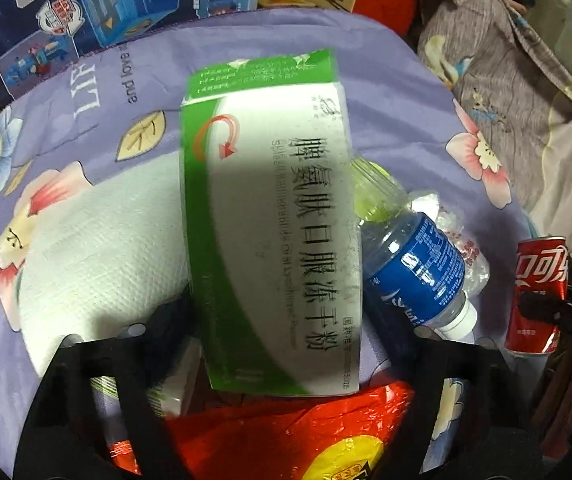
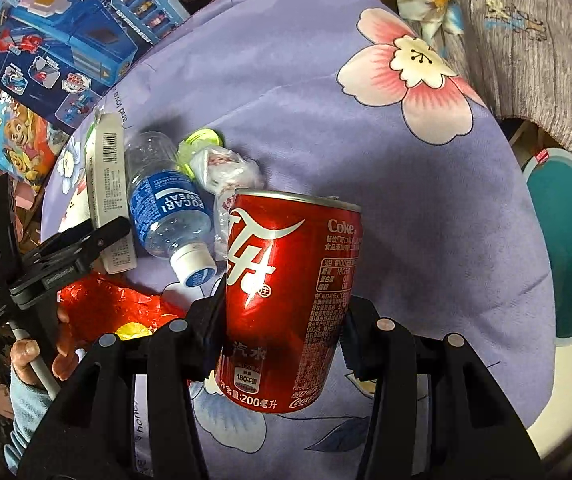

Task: Collect trash
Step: 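Grasp the white-green medicine box with left tool while right tool holds the can, then carry medicine box and can over the teal bin and release both, then move both tools back over the table toward the water bottle and tissue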

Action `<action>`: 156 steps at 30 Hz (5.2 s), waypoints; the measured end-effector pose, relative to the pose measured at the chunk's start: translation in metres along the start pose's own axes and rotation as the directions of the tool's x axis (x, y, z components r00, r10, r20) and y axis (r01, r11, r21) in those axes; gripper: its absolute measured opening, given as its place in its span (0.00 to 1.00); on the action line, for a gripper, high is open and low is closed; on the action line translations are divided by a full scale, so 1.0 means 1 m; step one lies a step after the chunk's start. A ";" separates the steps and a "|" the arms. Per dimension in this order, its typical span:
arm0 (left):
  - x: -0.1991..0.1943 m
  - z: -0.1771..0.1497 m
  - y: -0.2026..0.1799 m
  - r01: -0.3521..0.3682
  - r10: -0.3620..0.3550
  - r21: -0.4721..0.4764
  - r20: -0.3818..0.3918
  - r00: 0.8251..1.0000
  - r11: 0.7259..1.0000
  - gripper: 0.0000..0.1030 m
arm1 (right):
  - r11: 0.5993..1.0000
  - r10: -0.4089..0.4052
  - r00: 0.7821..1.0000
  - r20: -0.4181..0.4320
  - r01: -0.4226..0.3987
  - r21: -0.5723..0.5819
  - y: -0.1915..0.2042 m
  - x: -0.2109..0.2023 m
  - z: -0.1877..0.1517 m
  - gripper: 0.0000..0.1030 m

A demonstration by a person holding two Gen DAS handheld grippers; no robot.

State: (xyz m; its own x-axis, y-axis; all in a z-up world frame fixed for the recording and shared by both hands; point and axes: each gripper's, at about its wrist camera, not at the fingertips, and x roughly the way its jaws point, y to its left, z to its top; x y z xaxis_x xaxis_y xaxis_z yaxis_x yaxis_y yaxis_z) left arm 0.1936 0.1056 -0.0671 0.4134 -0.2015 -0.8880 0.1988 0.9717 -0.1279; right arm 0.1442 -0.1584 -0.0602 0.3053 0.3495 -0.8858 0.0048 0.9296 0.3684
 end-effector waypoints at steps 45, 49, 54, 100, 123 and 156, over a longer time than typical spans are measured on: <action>0.015 0.002 -0.371 0.199 -0.188 0.508 -0.074 0.979 0.838 0.74 | 0.874 -0.115 0.951 0.286 -0.039 0.484 -0.318 -0.137 -0.057 0.44; 0.043 -0.001 -0.400 0.230 -0.184 0.535 -0.139 0.973 0.813 0.74 | 0.853 -0.112 0.956 0.269 -0.046 0.520 -0.338 -0.124 -0.061 0.44; 0.072 -0.003 -0.425 0.253 -0.171 0.548 -0.197 0.965 0.797 0.75 | 0.839 -0.106 0.964 0.242 -0.044 0.543 -0.354 -0.110 -0.059 0.44; 0.070 0.000 -0.370 0.282 -0.215 0.378 -0.211 0.954 0.881 0.91 | 0.871 -0.097 0.989 0.110 0.031 0.490 -0.320 -0.073 -0.027 0.74; -0.019 -0.032 -0.217 0.219 -0.216 0.205 -0.041 0.976 0.954 0.91 | 0.962 -0.094 0.990 0.107 0.063 0.265 -0.167 -0.085 -0.021 0.77; -0.081 -0.055 0.078 0.002 0.018 -0.233 0.083 0.996 0.972 0.92 | 0.968 -0.106 0.991 -0.084 0.083 -0.238 0.104 0.031 0.038 0.77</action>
State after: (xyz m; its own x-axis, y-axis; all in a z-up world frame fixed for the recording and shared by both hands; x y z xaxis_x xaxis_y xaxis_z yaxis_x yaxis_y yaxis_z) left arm 0.1264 0.2043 -0.0290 0.4896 -0.1932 -0.8503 -0.0131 0.9734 -0.2287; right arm 0.1901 -0.0556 -0.0383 0.2224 0.2575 -0.9403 -0.1963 0.9566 0.2155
